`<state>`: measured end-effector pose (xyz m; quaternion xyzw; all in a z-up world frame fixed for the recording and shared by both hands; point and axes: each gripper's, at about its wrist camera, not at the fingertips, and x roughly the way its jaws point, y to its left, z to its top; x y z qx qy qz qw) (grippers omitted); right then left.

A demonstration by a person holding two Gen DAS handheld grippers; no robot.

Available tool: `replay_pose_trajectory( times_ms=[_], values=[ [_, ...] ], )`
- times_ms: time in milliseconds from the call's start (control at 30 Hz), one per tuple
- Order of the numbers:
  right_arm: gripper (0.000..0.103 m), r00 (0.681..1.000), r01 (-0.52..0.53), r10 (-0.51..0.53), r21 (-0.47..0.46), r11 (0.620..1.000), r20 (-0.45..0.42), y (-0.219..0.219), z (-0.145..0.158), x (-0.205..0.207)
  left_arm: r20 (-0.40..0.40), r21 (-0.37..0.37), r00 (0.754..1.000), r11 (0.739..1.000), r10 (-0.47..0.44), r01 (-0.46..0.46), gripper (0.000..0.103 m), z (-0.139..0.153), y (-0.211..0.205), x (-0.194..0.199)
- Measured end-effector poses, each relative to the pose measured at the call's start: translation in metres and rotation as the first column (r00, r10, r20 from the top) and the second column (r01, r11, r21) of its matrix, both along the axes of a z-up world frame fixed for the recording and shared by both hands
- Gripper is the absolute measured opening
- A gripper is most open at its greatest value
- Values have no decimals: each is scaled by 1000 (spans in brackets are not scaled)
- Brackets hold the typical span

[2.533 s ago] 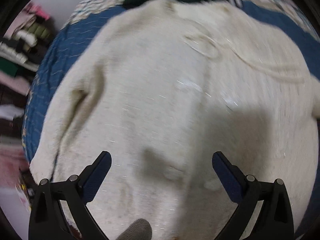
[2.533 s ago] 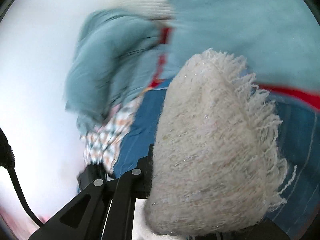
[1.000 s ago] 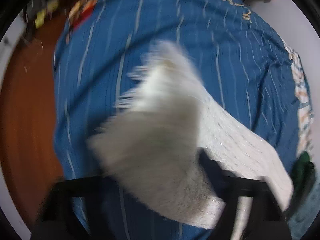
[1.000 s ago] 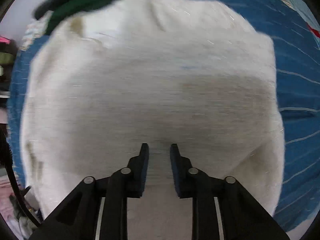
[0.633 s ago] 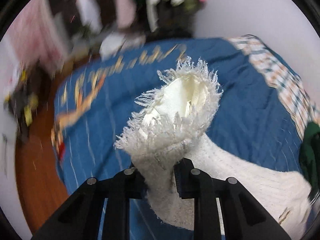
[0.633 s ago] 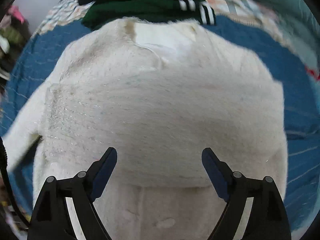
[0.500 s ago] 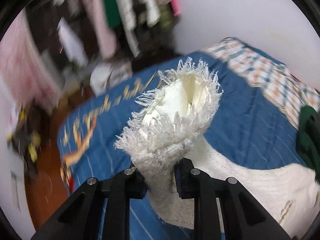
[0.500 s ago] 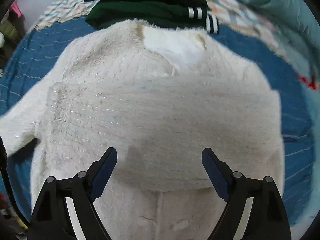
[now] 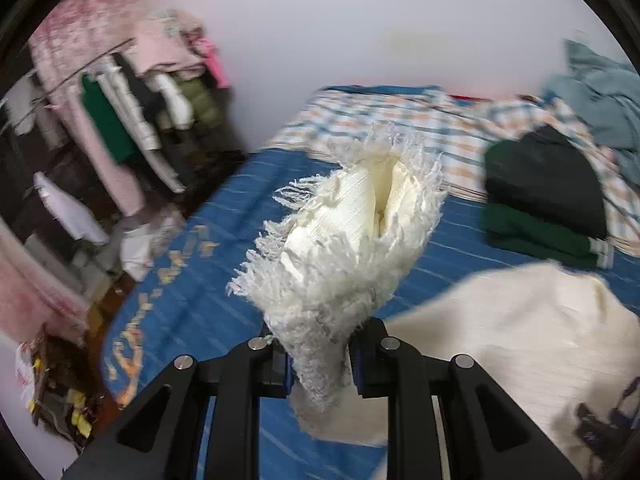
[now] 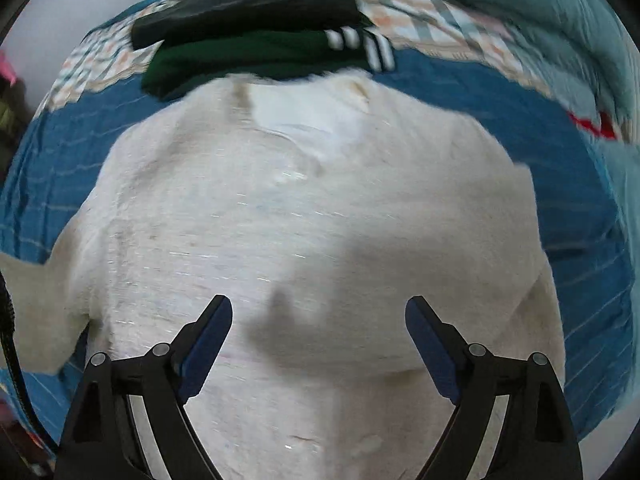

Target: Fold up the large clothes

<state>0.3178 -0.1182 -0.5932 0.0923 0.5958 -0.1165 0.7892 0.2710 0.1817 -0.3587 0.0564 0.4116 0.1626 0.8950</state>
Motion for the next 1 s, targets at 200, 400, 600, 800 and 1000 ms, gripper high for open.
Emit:
replay_pose_trajectory(
  times_ms=[200, 400, 600, 800, 1000],
  values=[
    [90, 996, 75, -71, 78, 994, -49, -93, -13, -28, -87, -149, 982, 977, -167, 153, 17, -16, -132, 4],
    [90, 983, 172, -171, 1, 985, -66, -193, -8, -54, -177, -274, 912, 908, -371, 316, 17, -52, -279, -5],
    [89, 978, 182, -189, -85, 980, -82, -270, -8, -73, -296, -298, 828, 870, -476, 393, 20, -108, -376, -17],
    [89, 984, 149, -146, 28, 988, -99, -313, -19, -78, -366, -287, 816, 889, -447, 358, 90, -136, -384, -9],
    [90, 983, 158, -151, 64, 985, -104, -311, -15, -81, -328, -279, 858, 909, -395, 311, 90, -102, -347, -24]
  ],
)
